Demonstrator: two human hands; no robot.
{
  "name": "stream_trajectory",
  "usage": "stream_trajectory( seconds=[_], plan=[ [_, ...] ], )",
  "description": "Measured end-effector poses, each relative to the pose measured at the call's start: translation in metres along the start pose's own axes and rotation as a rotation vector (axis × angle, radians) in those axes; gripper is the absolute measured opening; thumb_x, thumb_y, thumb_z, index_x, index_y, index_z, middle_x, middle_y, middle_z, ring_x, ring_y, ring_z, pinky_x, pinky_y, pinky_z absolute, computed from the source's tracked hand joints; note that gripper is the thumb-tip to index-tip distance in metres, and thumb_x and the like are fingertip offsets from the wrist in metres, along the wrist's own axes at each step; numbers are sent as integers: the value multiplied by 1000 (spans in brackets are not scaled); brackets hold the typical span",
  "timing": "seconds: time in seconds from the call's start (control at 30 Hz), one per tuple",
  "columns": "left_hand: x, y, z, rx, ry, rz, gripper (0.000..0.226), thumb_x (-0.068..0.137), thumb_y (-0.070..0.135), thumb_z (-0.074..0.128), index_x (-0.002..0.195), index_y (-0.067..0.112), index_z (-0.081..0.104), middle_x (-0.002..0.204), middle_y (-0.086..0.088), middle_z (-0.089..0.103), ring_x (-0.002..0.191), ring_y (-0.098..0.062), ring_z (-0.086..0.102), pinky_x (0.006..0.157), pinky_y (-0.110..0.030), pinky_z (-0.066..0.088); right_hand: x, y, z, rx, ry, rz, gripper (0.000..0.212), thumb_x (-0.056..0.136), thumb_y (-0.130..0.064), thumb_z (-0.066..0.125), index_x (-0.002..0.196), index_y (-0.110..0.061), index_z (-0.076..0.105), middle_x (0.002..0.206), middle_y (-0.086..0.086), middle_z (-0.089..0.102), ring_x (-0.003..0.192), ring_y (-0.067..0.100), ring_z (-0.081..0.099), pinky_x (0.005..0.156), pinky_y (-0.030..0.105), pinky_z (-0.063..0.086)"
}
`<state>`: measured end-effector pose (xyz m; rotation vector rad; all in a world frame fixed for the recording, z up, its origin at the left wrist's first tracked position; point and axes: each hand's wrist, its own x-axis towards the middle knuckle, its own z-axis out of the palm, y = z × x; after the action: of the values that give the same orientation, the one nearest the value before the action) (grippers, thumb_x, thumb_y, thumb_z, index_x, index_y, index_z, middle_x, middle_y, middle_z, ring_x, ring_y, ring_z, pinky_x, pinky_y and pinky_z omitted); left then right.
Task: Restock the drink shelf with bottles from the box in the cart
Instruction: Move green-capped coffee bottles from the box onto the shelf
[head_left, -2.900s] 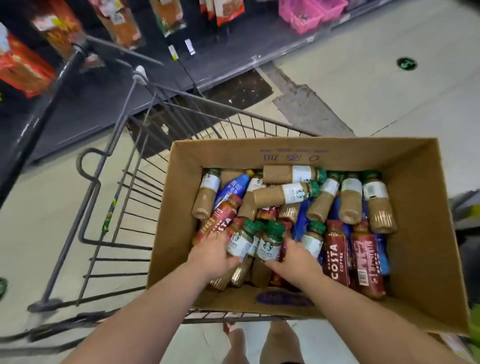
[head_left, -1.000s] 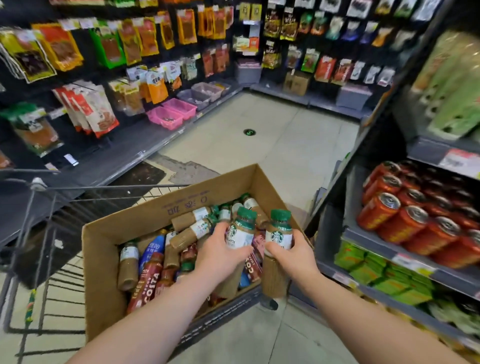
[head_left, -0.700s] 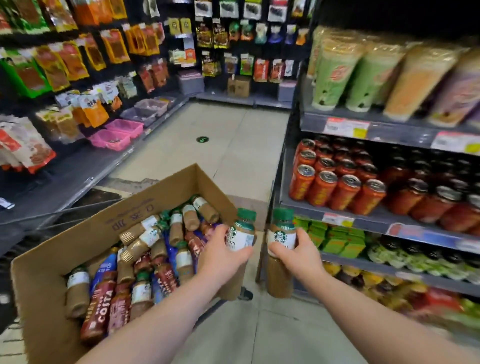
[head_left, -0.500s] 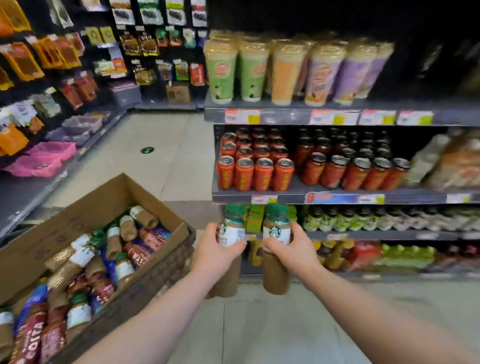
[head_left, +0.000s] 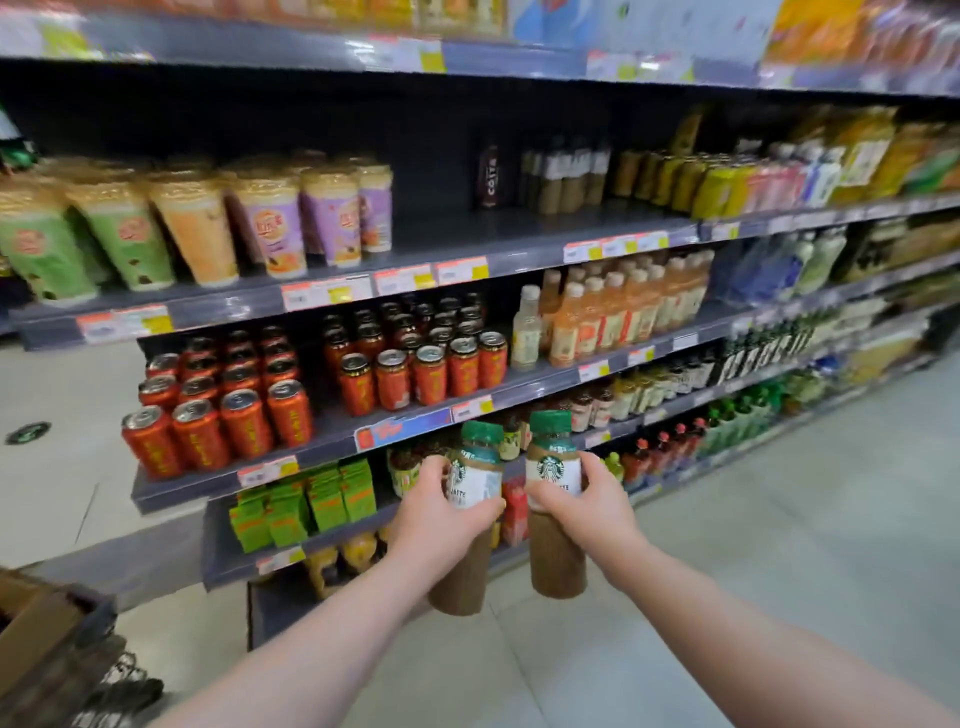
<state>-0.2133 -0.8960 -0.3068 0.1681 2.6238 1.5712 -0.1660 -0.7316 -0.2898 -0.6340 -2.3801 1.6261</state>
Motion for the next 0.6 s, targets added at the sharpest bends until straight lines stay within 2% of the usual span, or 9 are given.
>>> stream_trajectory(
  seconds=[0.07, 0.27, 0.33, 0.47, 0.53, 0.6],
  plan=[
    [10, 11, 14, 6, -31, 12, 53, 59, 50, 75, 99, 32, 45, 95, 11, 62, 87, -17, 60, 80, -39, 51, 10, 3, -13, 21, 30, 11, 26, 69, -34, 72, 88, -29, 56, 83, -13, 65, 75, 1, 60, 58, 22, 43],
    [70, 42, 58, 4, -95, 88, 49, 65, 42, 78, 97, 36, 41, 84, 21, 52, 86, -17, 58, 80, -38, 50, 56, 5, -48, 20, 119, 24, 23, 67, -33, 71, 81, -33, 53, 81, -14, 64, 75, 3, 60, 60, 25, 47],
    [96, 55, 75, -18, -123, 122, 47, 65, 40, 78, 96, 34, 44, 87, 19, 55, 84, -14, 58, 78, -37, 51, 77, 1, -62, 17, 150, 30, 26, 64, -37, 69, 84, -32, 54, 82, -13, 64, 75, 3, 60, 59, 24, 47],
    [151, 86, 106, -71, -185, 178, 40, 62, 44, 76, 85, 36, 44, 86, 14, 61, 76, -7, 59, 70, -37, 53, 126, -16, -91, -9, 227, 30, 39, 56, -43, 65, 91, -28, 55, 86, -10, 65, 79, 8, 62, 68, 31, 51],
    [177, 101, 118, -79, -213, 198, 43, 57, 50, 72, 87, 38, 44, 87, 17, 60, 79, -7, 60, 74, -37, 52, 152, -23, -102, -4, 271, 24, 31, 62, -38, 71, 88, -30, 56, 86, -11, 66, 81, 9, 63, 75, 37, 53],
    [201, 114, 129, -80, -235, 213, 53, 53, 55, 70, 97, 37, 47, 93, 16, 63, 85, -11, 62, 79, -38, 52, 176, -26, -110, -9, 321, 19, 25, 66, -34, 72, 86, -34, 56, 84, -14, 66, 80, 6, 62, 77, 37, 54]
  ],
)
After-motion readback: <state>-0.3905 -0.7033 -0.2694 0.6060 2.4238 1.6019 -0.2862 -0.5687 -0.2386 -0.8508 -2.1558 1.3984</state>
